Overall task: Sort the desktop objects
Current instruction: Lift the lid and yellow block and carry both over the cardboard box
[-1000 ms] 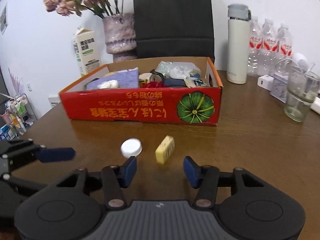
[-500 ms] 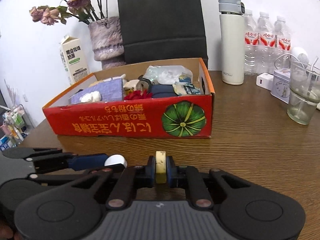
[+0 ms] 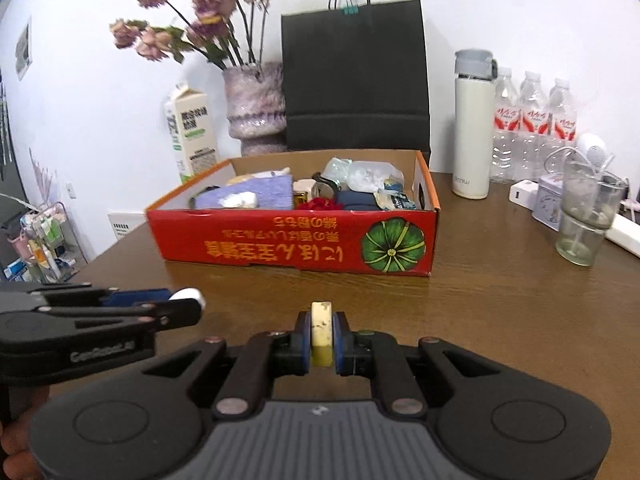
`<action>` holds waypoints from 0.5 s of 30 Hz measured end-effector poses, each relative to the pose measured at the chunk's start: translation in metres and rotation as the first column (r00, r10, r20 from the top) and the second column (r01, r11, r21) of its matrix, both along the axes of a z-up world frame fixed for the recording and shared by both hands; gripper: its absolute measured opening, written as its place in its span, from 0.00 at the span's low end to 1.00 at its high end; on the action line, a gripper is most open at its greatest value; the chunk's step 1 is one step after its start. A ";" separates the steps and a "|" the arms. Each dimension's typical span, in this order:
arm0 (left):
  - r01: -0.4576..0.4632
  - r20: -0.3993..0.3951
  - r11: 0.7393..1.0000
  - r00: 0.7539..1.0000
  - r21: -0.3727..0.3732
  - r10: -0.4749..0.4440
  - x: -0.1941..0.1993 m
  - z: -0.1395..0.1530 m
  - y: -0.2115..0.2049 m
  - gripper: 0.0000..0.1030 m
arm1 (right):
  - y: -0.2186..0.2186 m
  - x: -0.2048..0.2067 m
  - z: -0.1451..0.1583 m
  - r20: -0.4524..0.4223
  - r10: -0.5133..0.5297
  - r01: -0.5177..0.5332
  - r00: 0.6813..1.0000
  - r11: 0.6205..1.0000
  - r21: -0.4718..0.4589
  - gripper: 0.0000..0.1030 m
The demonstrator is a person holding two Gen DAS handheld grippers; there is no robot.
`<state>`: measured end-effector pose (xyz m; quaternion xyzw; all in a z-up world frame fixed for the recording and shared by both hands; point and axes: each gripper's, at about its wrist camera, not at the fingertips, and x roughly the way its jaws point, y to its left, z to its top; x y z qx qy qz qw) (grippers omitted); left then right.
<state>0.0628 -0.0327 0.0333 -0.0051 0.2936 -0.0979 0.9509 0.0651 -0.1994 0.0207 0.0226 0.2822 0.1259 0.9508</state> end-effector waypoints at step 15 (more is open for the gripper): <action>-0.002 0.082 1.000 0.997 -0.010 0.003 -0.141 0.019 0.000 0.28 | 0.019 -0.137 0.020 0.059 0.071 -0.069 0.996 0.997 -0.047 0.10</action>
